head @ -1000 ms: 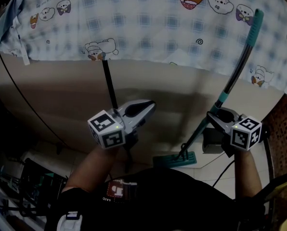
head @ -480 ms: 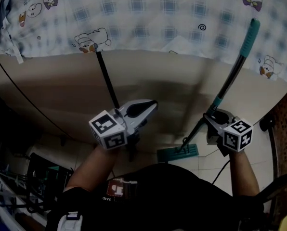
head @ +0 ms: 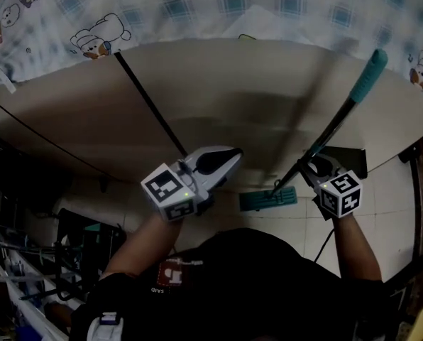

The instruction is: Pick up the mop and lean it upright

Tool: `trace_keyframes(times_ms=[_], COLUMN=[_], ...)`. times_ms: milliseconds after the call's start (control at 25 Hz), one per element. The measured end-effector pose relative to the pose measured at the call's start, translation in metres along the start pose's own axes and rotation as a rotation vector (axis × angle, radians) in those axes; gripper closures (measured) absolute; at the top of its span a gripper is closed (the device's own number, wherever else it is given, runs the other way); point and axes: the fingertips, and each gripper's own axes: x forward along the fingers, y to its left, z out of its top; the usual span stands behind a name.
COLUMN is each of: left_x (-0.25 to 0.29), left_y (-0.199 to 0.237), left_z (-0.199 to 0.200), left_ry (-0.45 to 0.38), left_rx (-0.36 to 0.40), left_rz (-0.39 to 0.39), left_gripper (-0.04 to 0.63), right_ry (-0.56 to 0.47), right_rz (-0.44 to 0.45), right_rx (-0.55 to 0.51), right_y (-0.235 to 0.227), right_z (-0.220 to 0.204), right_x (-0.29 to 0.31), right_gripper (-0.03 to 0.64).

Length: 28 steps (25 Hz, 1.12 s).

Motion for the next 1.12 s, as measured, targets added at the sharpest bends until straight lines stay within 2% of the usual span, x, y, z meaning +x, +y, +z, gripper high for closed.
trace_keyframes(times_ms=[120, 400, 720, 920, 1120], left_x=[0.006, 0.019, 0.022, 0.020, 0.016], left_y=[-0.007, -0.007, -0.001, -0.003, -0.007], left_z=[-0.018, -0.073, -0.122, -0.156, -0.191], left_ry=[0.032, 0.104, 0.149, 0.214, 0.274], left_rx=[-0.012, -0.072, -0.131, -0.146, -0.205], left_rz=[-0.027, -0.033, -0.035, -0.053, -0.064], left_gripper=[0.597, 0.597, 0.597, 0.597, 0.597], right_ry=[0.014, 0.078, 0.151, 0.200, 0.270], right_rz=[-0.001, 0.026, 0.035, 0.030, 0.037], right_rx=[0.004, 0.000, 0.033, 0.050, 0.037], right_y=[0.004, 0.016, 0.019, 0.014, 0.013], right_z=[-0.021, -0.073, -0.144, -0.193, -0.250], right_x=[0.012, 0.041, 0.073, 0.094, 0.114], right_gripper=[0.477, 0.477, 0.477, 0.477, 0.477])
